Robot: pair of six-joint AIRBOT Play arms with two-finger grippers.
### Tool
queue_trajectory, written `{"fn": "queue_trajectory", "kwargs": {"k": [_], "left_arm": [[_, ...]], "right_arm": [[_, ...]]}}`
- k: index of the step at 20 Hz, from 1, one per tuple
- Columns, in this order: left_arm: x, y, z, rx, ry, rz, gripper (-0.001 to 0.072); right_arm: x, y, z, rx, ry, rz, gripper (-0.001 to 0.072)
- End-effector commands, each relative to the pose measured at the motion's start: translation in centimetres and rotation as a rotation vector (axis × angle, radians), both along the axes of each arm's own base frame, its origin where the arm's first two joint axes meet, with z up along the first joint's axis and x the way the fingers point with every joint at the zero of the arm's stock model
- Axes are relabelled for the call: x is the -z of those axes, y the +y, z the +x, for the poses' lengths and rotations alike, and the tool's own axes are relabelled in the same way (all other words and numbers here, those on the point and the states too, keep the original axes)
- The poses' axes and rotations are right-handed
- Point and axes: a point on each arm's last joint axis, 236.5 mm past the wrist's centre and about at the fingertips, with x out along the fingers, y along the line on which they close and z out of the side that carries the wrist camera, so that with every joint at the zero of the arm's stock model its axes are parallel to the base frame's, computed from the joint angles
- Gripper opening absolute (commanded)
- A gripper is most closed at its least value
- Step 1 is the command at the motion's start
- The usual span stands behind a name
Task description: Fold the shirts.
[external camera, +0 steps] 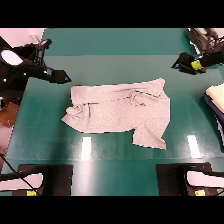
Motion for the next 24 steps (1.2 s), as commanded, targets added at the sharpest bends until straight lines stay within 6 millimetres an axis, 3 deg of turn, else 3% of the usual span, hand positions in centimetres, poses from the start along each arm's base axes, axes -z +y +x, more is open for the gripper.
{"fn": "queue_trajectory", "kwargs": {"k": [1, 3, 5, 8, 10, 15, 19, 24], "left_arm": [[0.0, 3.3, -1.8, 0.020, 0.097, 0.056, 0.0316], [2.4, 5.5, -4.0, -0.017, 0.210, 0.033, 0.0316], [6.0, 7.0, -6.7, -0.073, 0.338, -0.028, 0.0316], [11.4, 7.9, -11.0, -0.114, 0.481, -0.097, 0.0315], [13.9, 8.0, -12.5, -0.143, 0.521, -0.102, 0.0315], [15.4, 6.7, -12.9, -0.116, 0.543, -0.151, 0.0315], [16.2, 4.4, -13.4, -0.043, 0.565, -0.124, 0.0316], [16.3, 2.2, -14.2, 0.033, 0.584, -0.103, 0.0314]], "right_arm": [[-2.8, -1.3, -1.0, 0.015, -0.057, -0.016, 0.0451], [-3.8, -1.2, -1.5, 0.007, -0.077, -0.023, 0.0451], [-4.5, -1.1, -1.8, -0.001, -0.096, -0.029, 0.0451], [-4.5, -0.1, -2.1, -0.026, -0.088, -0.029, 0.0451], [-4.4, 0.8, -2.2, -0.048, -0.082, -0.028, 0.0451], [-4.4, 2.8, -2.5, -0.101, -0.083, -0.033, 0.0451], [-4.3, 2.9, -2.6, -0.103, -0.081, -0.032, 0.0451], [-3.5, 3.1, -4.1, -0.139, -0.014, -0.034, 0.0451]]}}
